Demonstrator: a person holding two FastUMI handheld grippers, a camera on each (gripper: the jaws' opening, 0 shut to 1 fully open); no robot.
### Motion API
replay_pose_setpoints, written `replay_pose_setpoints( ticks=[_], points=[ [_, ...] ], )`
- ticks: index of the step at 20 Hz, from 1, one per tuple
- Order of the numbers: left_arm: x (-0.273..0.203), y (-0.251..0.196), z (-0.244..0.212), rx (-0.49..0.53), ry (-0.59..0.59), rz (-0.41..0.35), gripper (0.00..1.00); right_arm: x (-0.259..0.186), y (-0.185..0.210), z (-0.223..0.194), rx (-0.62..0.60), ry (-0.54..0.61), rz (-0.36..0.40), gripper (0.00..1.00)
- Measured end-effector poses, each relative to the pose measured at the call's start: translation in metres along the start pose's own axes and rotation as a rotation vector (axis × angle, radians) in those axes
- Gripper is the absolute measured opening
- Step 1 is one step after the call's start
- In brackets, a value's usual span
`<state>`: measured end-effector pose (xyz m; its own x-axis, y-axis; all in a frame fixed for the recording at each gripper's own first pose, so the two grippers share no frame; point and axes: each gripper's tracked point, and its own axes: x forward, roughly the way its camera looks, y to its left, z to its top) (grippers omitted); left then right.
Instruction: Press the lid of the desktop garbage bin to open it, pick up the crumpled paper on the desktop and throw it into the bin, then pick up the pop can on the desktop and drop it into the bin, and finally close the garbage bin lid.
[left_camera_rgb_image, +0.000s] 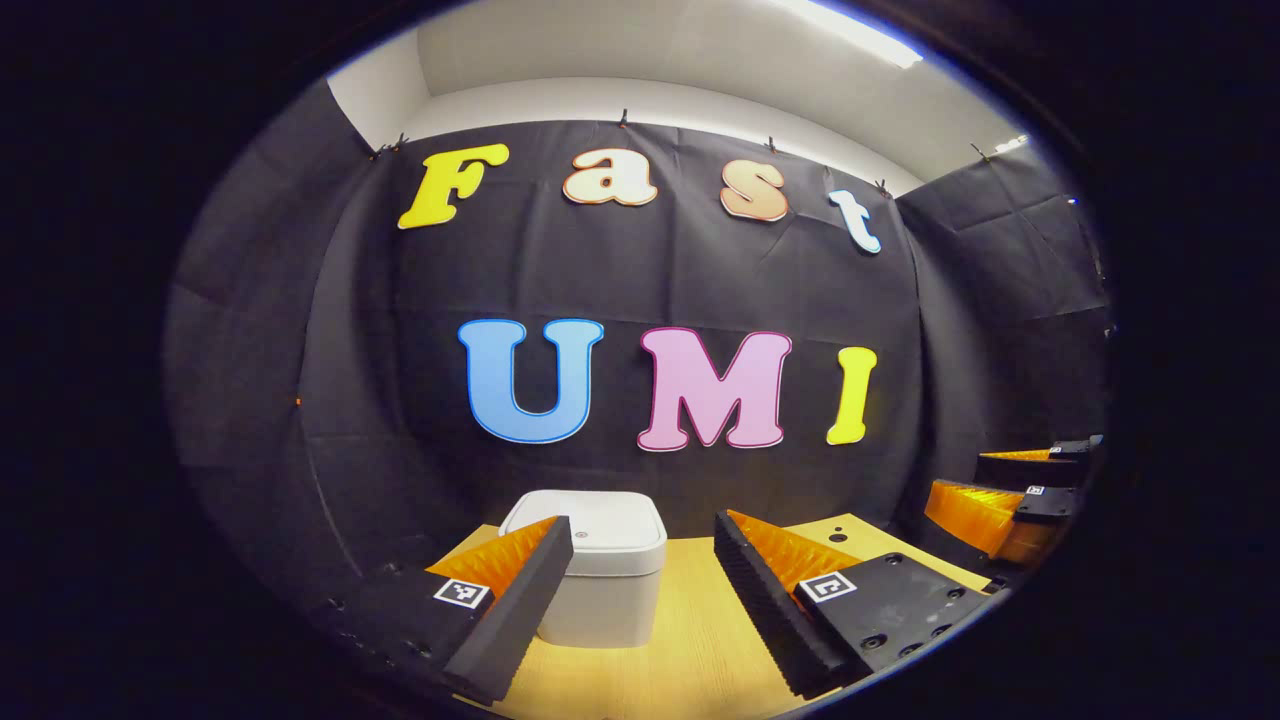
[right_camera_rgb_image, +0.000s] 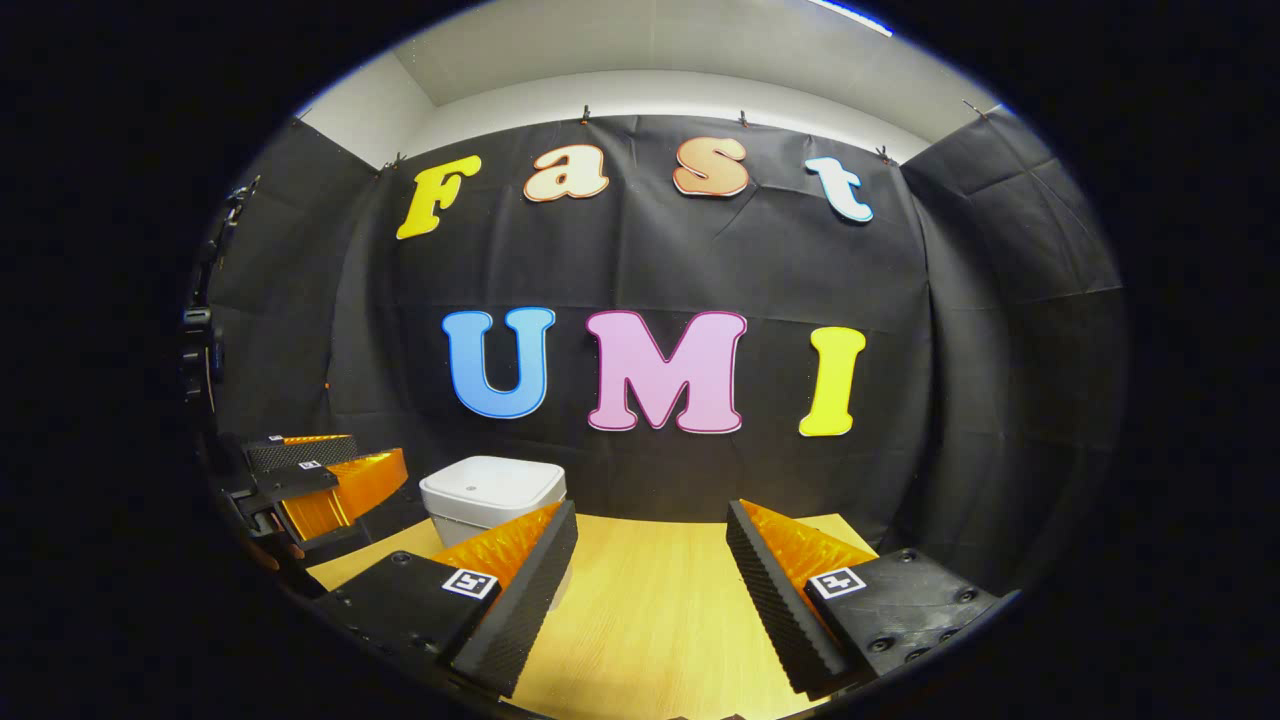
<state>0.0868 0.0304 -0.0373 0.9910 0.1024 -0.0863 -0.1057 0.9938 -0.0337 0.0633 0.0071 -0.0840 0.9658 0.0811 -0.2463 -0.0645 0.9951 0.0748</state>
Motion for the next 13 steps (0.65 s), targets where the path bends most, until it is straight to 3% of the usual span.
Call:
replay_pose_setpoints(
  ticks=[3, 13],
  points=[
    [-0.004, 0.022, -0.005, 0.012, 0.005, 0.034, 0.98, 0.003, 0.013, -0.008, 0.007, 0.023, 0.005, 0.97],
    [-0.015, 0.022, 0.001, 0.039, -0.027, 0.001, 0.98, 0.000, 0.023, -0.002, 0.011, 0.010, -0.003, 0.97]
  ],
)
